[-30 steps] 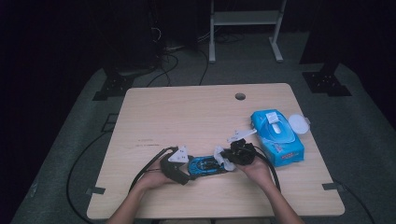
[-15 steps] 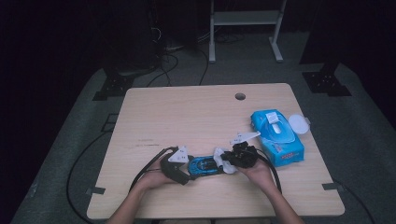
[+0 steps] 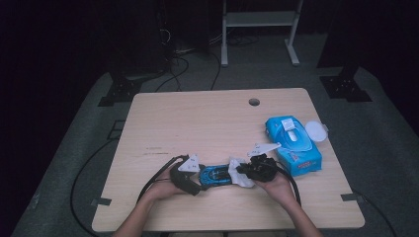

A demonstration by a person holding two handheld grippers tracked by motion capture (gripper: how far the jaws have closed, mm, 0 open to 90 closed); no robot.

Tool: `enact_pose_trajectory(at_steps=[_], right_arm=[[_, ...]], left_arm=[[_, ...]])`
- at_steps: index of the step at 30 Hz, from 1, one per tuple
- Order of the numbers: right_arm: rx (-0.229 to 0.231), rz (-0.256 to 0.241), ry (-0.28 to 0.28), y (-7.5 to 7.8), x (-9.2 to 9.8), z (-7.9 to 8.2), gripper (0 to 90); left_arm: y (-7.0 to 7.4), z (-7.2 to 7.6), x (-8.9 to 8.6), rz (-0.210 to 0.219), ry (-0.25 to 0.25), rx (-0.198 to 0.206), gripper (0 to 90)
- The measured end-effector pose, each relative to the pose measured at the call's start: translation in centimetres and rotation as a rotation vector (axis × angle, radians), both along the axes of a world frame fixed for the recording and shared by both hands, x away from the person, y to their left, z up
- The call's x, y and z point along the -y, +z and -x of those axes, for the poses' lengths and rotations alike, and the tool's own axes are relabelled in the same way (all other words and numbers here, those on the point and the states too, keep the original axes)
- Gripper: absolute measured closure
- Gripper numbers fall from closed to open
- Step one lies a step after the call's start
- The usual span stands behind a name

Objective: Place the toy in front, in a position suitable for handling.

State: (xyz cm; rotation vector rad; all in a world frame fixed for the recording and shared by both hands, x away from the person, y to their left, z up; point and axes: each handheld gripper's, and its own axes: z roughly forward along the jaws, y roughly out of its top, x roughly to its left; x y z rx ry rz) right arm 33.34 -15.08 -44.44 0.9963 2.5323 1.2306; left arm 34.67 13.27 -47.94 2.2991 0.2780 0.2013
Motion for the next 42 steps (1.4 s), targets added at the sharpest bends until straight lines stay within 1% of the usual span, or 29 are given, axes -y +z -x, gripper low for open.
enact_pose_trajectory(at_steps=[2,4,6,8,10,12,14,20,22,24,29,31,32,35,37,40,42], right_arm=[[0.007,0.008,0.011,-0.1,-0.4,0.1,83.8],[0.016,0.018,0.013,0.0,-0.5,0.1,83.8],[0.023,0.032,0.000,0.0,0.0,0.1,83.8],[0.018,0.036,-0.020,0.0,0.7,0.2,83.8],[0.008,0.020,-0.033,0.0,1.3,0.3,83.8],[0.009,0.018,-0.040,0.0,1.4,0.4,83.8],[0.018,0.029,-0.043,0.0,1.1,0.2,83.8],[0.017,0.018,-0.065,-0.3,0.0,-1.4,83.9],[0.019,0.014,-0.067,-0.4,-0.3,-1.7,83.8],[0.022,0.023,-0.063,-0.3,-0.4,-1.8,83.8],[0.033,0.040,-0.055,-0.2,0.3,-0.9,83.7],[0.034,0.031,-0.060,-0.1,0.8,-0.3,83.7],[0.042,0.031,-0.057,0.0,1.1,0.0,83.8],[0.056,0.016,-0.057,0.6,1.8,0.7,83.8],[0.055,0.004,-0.054,0.9,2.2,1.1,83.8],[0.051,0.007,-0.036,0.7,2.1,1.4,83.7],[0.041,0.017,-0.021,0.3,1.6,1.5,83.7]], left_arm=[[0.0,0.0,0.0,-0.002,0.000,-0.001,25.4],[0.0,0.0,0.0,-0.002,0.001,0.000,25.4],[0.0,0.0,0.0,-0.002,0.001,0.000,25.4],[0.0,0.0,0.0,0.000,0.000,0.000,25.4],[0.0,0.0,0.0,-0.001,0.000,0.001,25.4],[0.0,0.0,0.0,0.000,0.000,0.000,25.4],[0.0,0.0,0.0,-0.001,0.001,0.000,25.4],[0.0,0.0,0.0,0.001,0.002,-0.004,25.4],[0.0,0.0,-0.1,0.000,0.001,-0.004,25.4],[0.0,0.0,0.0,0.001,0.000,-0.002,25.5],[0.0,0.0,0.0,-0.001,0.002,-0.001,25.4],[0.0,0.0,0.0,-0.002,0.001,0.000,25.4],[0.0,0.0,0.0,-0.002,0.001,0.000,25.4],[0.0,0.0,0.0,-0.001,0.002,-0.001,25.4],[0.0,0.0,0.0,0.000,0.001,0.000,25.4],[0.0,0.0,0.0,-0.001,0.002,0.000,25.4],[0.0,0.0,0.0,-0.001,0.002,0.000,25.4]])
